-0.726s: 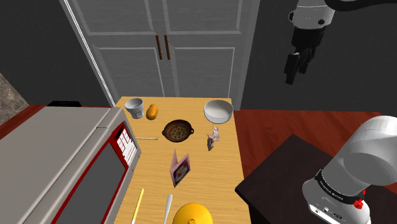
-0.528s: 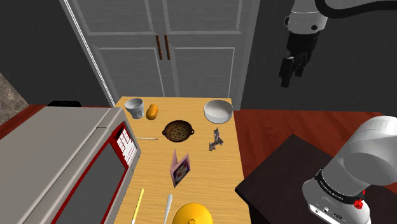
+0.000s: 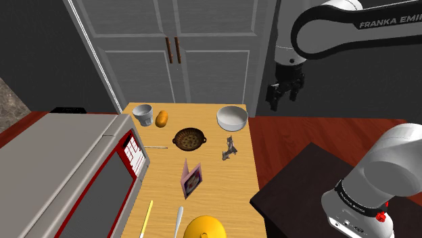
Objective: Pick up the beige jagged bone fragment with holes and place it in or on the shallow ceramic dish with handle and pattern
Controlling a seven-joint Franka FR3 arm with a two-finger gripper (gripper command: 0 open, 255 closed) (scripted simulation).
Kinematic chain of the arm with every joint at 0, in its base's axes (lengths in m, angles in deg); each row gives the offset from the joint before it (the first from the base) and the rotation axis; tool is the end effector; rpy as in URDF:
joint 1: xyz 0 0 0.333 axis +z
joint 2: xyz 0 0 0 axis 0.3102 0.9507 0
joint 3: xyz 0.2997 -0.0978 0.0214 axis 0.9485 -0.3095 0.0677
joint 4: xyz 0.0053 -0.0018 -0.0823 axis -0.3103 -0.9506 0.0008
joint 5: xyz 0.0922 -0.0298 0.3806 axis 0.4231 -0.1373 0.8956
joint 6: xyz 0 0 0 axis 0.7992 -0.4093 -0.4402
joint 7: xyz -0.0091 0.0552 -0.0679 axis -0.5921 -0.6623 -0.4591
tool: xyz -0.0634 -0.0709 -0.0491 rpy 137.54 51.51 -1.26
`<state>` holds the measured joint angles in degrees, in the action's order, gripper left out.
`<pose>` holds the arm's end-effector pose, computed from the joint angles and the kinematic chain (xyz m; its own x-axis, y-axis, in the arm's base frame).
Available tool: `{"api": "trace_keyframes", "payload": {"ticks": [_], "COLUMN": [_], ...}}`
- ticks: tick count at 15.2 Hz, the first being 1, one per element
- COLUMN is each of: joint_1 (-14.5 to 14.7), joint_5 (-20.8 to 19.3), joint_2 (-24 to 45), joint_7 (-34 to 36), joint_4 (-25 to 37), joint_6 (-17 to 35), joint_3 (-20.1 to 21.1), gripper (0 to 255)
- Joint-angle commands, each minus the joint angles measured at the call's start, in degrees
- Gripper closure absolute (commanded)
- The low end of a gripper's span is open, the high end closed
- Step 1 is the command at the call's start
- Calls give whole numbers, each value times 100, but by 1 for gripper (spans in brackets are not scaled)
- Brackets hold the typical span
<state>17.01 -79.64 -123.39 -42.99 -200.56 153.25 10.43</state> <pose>0.3399 0.0660 0.5053 0.9853 -0.1504 -0.0814 -0.1426 -0.9852 0.0948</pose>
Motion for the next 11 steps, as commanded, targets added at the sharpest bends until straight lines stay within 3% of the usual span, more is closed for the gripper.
{"api": "trace_keyframes", "payload": {"ticks": [1,11], "joint_1": [-49,-366], "joint_5": [69,-24], "joint_2": [282,2342], "joint_7": [346,2167], "joint_4": [-121,91], "joint_6": [396,2138], "joint_3": [160,909], "gripper": [0,0]}}
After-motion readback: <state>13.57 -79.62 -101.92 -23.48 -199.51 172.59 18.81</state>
